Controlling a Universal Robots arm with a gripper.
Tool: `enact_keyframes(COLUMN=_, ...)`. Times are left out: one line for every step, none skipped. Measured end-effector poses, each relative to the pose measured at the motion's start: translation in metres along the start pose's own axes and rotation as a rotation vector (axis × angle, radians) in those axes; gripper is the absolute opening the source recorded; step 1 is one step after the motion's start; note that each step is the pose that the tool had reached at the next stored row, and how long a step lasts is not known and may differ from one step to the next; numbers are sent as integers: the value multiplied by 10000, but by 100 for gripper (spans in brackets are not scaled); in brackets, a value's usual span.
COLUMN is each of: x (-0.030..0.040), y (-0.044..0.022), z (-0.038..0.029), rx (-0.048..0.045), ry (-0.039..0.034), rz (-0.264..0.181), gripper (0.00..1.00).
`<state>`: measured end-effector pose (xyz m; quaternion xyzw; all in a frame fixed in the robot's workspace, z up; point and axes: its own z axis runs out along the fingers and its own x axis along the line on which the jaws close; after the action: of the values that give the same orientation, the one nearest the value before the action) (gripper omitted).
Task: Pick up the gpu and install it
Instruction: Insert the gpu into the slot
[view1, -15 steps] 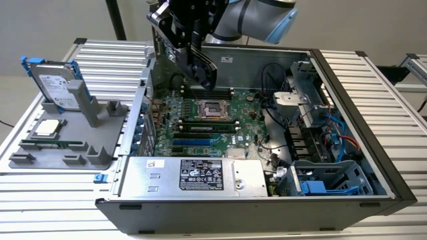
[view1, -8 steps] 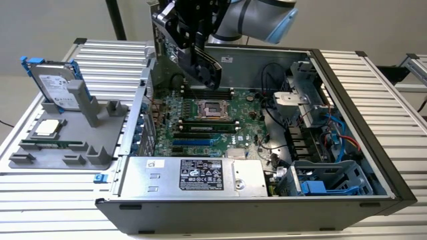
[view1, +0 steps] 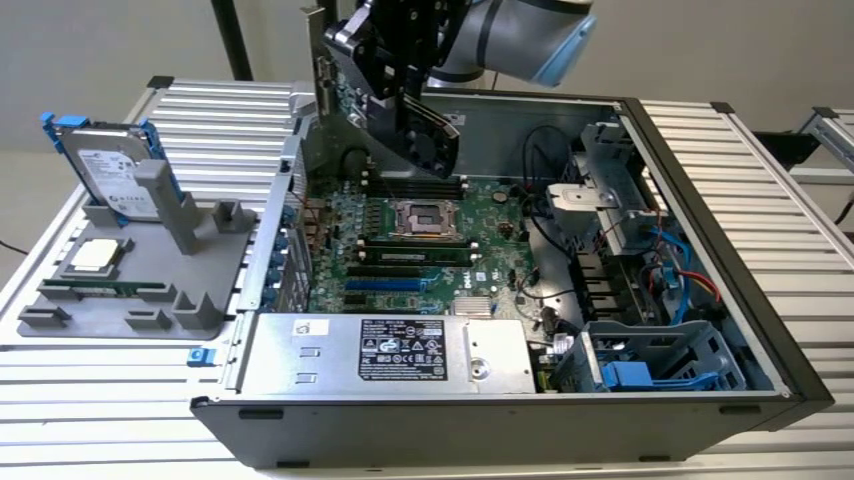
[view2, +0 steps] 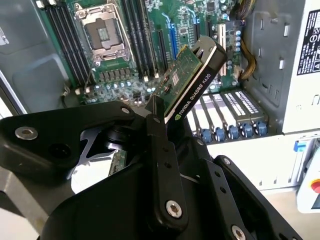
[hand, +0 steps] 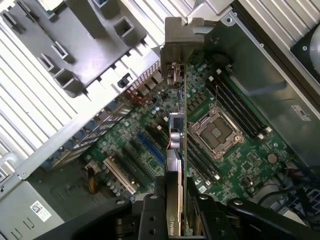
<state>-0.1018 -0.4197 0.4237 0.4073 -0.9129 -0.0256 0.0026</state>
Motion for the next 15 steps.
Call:
enact_keyframes(x=-6, y=-6, z=1, rx=-2, ry=2, rz=-83, gripper=0)
enact_keyframes(x=-11, y=-13, z=0, rx=-3, ry=7, rz=-168, gripper=0)
enact_keyframes(x=-17, y=-19, z=0, rx=-4, ry=12, rz=-253, gripper=0)
enact_keyframes(x=-23, y=-25, z=-1, rx=-6, ry=16, rz=-334, gripper=0)
enact_keyframes(x=-29, y=-31, z=-1, rx=-7, ry=19, rz=-418, gripper=0)
enact_keyframes(x=-34, y=-38, z=-1, rx=-9, ry=24, rz=-503, gripper=0)
enact_keyframes(x=-40, y=-44, z=-1, rx=-10, ry=28, rz=-589, gripper=0)
enact_keyframes(x=-44, y=-48, z=-1, rx=-11, ry=33, rz=-671, gripper=0)
enact_keyframes(x=-48, y=-53, z=-1, rx=-13, ry=36, rz=-762, gripper=0)
enact_keyframes(x=-51, y=-57, z=-2, rx=-14, ry=41, rz=-856, gripper=0)
enact_keyframes(x=-54, y=-60, z=-2, rx=-15, ry=46, rz=-943, gripper=0)
enact_keyframes(x=-57, y=-63, z=-2, rx=-17, ry=51, rz=-1042, gripper=0)
enact_keyframes(x=-58, y=-65, z=-2, rx=-19, ry=55, rz=-1142, gripper=0)
enact_keyframes(x=-59, y=-65, z=-2, rx=-20, ry=60, rz=-1250, gripper=0)
enact_keyframes(x=-60, y=-66, z=-2, rx=-22, ry=66, rz=-1367, gripper=0)
